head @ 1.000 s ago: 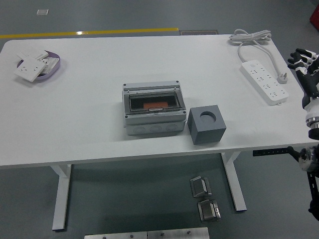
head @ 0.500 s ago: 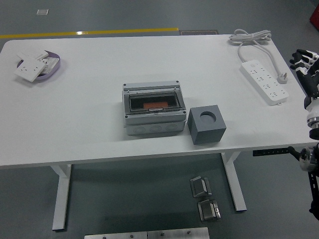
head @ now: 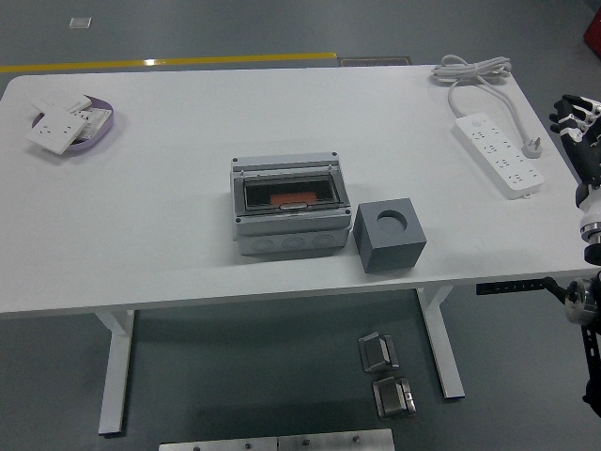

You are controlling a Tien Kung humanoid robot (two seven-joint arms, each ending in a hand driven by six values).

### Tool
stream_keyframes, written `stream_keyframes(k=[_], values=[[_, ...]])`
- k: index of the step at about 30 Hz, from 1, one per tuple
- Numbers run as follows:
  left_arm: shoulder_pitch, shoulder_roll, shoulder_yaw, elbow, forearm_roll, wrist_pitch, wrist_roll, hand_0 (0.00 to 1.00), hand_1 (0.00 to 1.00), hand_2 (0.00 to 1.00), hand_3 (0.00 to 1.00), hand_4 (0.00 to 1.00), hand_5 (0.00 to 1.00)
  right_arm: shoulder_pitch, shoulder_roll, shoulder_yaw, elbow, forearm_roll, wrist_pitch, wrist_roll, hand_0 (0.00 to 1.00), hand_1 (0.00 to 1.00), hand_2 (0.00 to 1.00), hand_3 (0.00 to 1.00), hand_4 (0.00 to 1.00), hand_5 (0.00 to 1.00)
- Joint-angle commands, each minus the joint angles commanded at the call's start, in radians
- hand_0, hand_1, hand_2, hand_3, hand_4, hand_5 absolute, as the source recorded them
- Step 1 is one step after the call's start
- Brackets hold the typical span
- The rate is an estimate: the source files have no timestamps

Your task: Pick up the cylinder from the cube,place it in the box,flap close box

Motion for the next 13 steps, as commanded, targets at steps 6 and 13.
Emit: stream_keyframes(k=[6,13], values=[[-0.003,-0.004,-0.005,0.000,0.000,-0.002,0.001,0.584,0.616,0.568,0.609,0.649,0.281,-0.007,0.009,0.007,0.001,-0.010,-0.004,0.001,0.648,0.630,0.647,0.630,0.783,0.472],[-0.007,-0.007,-0.006,0.000,0.001,-0.003,-0.002,0.584,0.617,0.568,0.609,0.648,0.281,-0.012,0.014,0.015,0.003,-0.013,-0.007,0.001,0.641,0.629,0.646,0.630,0.782,0.473]])
